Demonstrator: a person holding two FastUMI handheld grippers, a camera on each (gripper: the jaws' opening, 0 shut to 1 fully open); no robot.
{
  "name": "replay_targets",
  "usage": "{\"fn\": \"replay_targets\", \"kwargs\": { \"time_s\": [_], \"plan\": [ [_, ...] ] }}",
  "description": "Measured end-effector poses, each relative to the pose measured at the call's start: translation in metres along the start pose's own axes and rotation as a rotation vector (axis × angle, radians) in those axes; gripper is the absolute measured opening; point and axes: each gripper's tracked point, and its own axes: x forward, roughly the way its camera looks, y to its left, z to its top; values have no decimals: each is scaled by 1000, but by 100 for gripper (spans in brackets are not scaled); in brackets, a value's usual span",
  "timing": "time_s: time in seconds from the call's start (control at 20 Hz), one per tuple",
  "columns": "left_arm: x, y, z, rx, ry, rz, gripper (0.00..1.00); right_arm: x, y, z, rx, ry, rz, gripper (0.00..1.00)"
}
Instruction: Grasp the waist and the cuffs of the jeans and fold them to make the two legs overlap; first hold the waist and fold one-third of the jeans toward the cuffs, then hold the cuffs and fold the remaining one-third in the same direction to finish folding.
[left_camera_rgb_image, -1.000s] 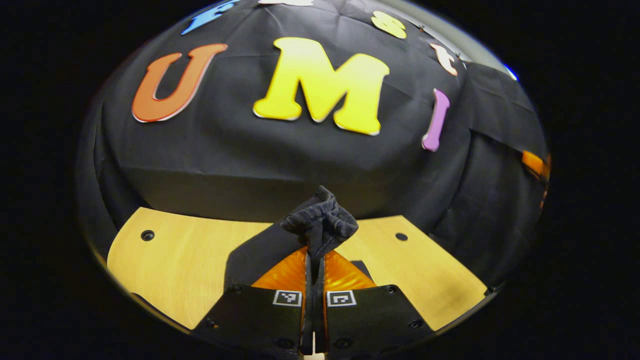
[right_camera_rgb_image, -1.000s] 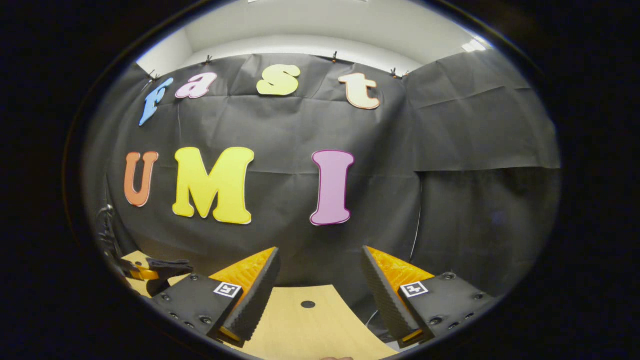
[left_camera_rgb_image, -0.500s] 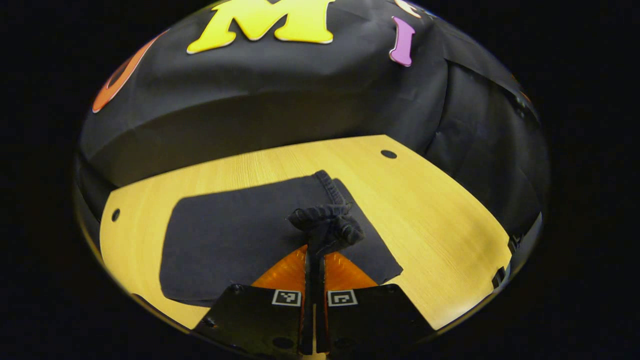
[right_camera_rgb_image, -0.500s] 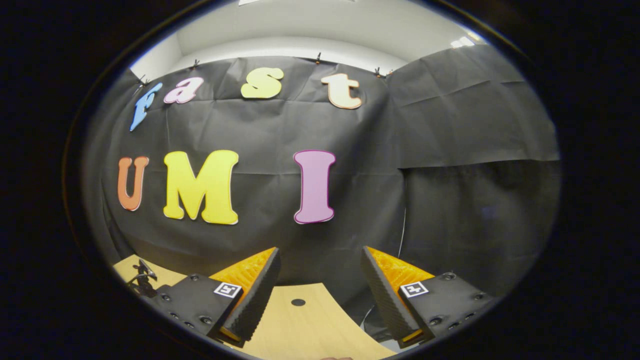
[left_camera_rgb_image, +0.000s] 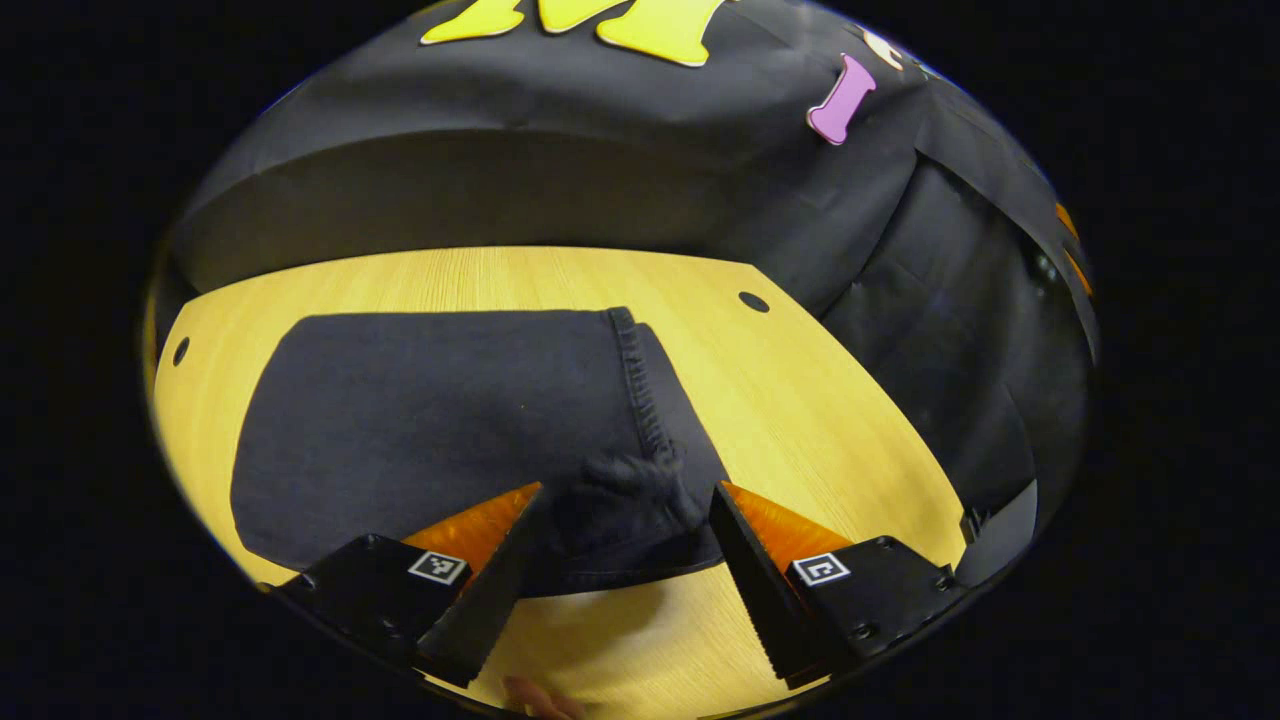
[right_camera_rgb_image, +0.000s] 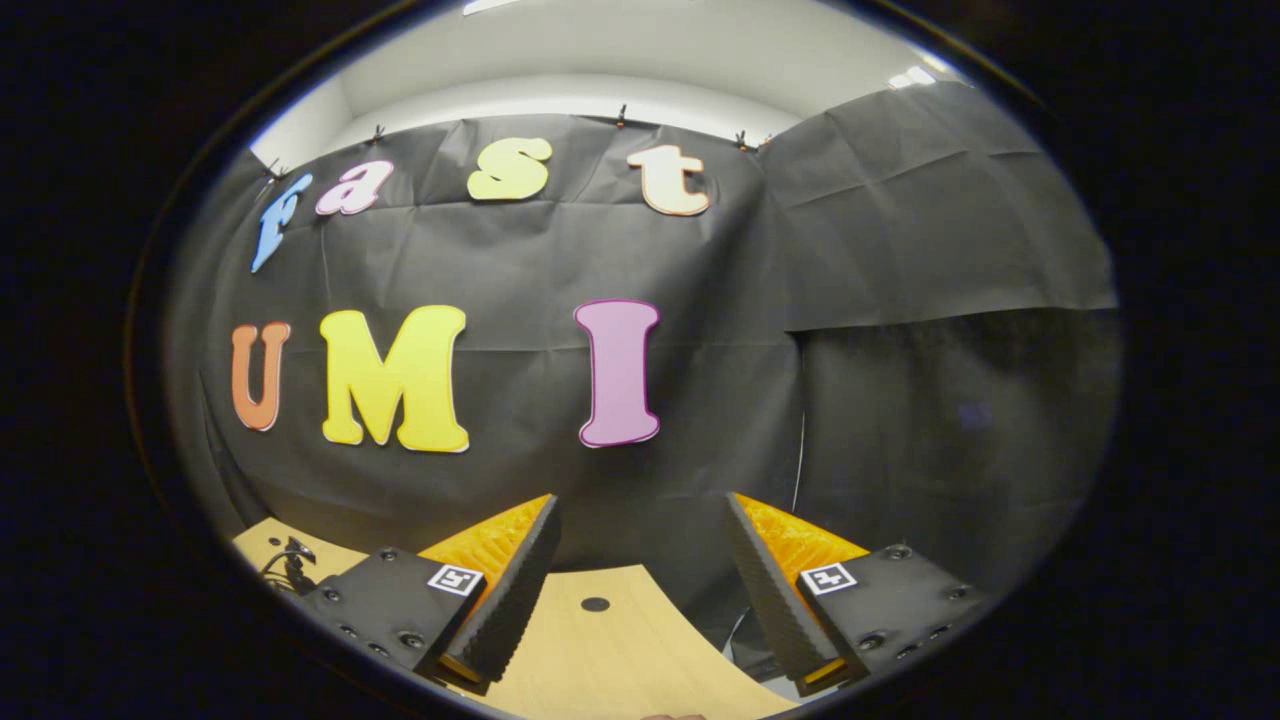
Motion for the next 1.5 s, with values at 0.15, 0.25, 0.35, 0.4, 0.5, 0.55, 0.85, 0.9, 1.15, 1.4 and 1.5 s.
{"fn": "replay_targets", "kwargs": {
  "time_s": [0.15,0.25,0.35,0.4,0.5,0.55,0.85,0.9,1.15,1.4,1.5],
  "plan": [
    [-7,-9,1,33,-6,-17,100,-2,4,1,-2,-5,9,98],
    [-24,-17,9,28,-45,-30,100,-3,9,2,7,-6,16,98],
    [-49,-16,19,29,-97,-26,100,-2,14,-2,-2,-6,16,98],
    [-65,-11,27,28,-127,-16,100,-2,18,-2,2,-6,22,98],
    [-95,4,49,15,-200,12,100,-3,31,-5,17,-2,35,98],
    [-110,15,63,7,-239,32,100,-3,39,-7,26,-1,46,98],
    [-236,78,143,-8,-495,164,99,-9,121,-5,54,-17,164,99],
    [-256,86,157,-2,-534,190,99,-11,138,-3,57,-21,193,99],
    [-358,110,188,28,-709,307,99,-30,210,4,73,-36,308,99],
    [-430,125,185,77,-847,500,99,-56,263,3,83,-27,395,99],
    [-438,113,174,64,-852,461,98,-66,276,1,88,-24,416,98]
  ]
}}
